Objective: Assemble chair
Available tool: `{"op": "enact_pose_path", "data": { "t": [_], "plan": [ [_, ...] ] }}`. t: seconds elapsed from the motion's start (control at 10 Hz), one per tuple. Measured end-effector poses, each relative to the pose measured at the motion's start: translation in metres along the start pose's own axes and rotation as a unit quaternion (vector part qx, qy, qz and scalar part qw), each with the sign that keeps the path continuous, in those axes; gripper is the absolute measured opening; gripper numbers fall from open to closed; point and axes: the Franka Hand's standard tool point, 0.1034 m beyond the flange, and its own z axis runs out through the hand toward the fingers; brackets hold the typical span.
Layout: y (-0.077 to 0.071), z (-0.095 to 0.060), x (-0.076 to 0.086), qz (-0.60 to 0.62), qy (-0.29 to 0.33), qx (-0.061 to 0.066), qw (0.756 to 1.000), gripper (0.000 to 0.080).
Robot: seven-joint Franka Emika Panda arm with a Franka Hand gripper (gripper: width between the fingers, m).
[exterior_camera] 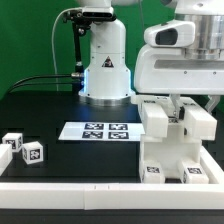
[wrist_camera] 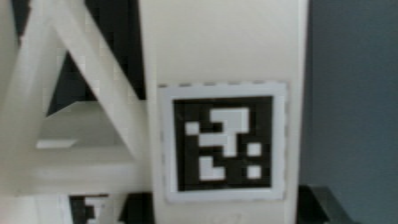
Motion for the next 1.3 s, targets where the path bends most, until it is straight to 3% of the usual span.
{"op": "enact_pose_path", "data": {
  "t": [0.5,0.6,0.7,1.2,1.3],
  "plan": [
    [0.0023,-0.0012,0.0087,0.008,0.015,0.007,1.0,0.029],
    [0.0052,-0.0013,0.0096,0.01,0.015,0.007,1.0,0.0508],
    [0.0059,-0.0013,0.0099,0.011,0.015,0.007,1.0,0.0609],
    [0.0057,-0.0021,0.0097,0.011,0.014,0.007,1.0,0.0648],
    [0.0059,-0.008,0.0088,0.011,0.01,0.008,1.0,0.0649]
  ]
}}
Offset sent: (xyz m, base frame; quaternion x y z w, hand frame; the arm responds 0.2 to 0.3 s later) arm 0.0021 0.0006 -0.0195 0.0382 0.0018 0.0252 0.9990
